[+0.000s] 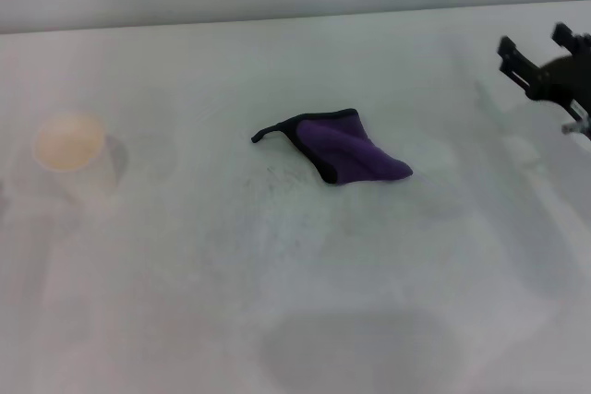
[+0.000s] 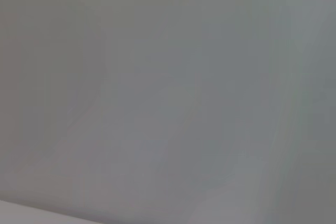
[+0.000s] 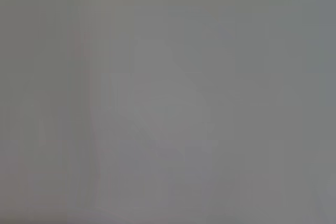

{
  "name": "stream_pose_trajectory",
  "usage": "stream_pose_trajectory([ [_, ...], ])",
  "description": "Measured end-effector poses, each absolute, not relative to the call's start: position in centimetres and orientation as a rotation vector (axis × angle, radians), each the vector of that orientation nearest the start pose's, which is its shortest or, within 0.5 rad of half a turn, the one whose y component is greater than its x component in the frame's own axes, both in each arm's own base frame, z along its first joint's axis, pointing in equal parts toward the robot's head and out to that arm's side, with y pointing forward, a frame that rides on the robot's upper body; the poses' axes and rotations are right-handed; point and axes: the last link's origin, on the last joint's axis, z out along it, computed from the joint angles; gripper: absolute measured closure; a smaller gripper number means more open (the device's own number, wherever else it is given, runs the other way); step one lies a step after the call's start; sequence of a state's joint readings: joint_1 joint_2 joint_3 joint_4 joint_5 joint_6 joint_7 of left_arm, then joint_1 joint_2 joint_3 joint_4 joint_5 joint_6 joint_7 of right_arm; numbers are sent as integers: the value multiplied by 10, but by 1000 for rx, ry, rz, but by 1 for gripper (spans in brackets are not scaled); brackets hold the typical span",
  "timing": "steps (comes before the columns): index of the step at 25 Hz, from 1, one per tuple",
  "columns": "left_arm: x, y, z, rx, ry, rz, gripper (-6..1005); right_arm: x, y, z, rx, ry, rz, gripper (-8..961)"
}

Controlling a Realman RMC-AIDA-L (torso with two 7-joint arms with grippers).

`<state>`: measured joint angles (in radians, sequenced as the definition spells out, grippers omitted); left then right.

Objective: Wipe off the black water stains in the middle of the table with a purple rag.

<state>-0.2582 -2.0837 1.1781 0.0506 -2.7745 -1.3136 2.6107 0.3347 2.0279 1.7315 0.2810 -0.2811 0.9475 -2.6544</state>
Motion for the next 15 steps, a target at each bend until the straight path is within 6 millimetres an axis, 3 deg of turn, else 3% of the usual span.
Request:
stream_pose_trajectory([
  [5, -385, 257, 6, -1501, -799, -810, 112, 380, 317, 15, -1670, 738, 592, 83],
  [15, -392, 256, 10, -1432, -824, -796, 112, 386, 311, 12, -1666, 775, 586, 83],
])
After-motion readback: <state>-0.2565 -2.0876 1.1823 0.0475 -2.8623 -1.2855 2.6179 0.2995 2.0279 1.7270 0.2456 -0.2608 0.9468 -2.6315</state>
